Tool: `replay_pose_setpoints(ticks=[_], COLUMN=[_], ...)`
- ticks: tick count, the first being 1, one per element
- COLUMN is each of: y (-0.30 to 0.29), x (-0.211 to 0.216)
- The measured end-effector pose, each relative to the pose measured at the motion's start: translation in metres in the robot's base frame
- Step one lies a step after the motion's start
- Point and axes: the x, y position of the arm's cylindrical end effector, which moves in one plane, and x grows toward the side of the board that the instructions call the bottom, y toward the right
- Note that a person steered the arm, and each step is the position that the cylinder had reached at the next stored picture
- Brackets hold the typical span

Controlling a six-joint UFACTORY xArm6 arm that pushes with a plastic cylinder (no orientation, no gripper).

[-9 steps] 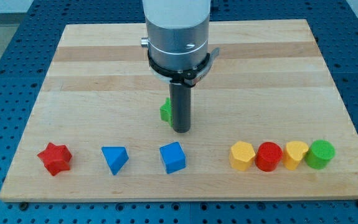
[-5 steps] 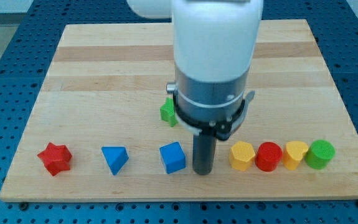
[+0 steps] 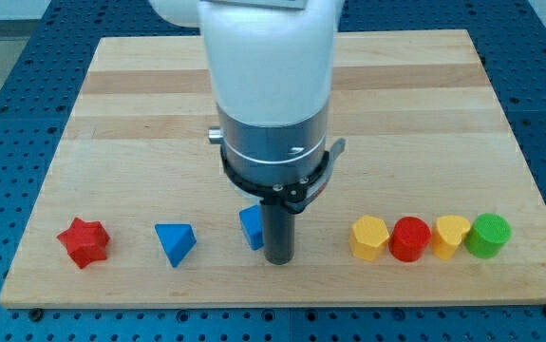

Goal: Push the blue cube to the left side of the green star

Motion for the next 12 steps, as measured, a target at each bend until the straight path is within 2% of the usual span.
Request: replay_pose_setpoints(ticks=[6, 8, 12], y=[-0.028, -0.063, -0.087], x=[-0.038, -0.041, -0.087])
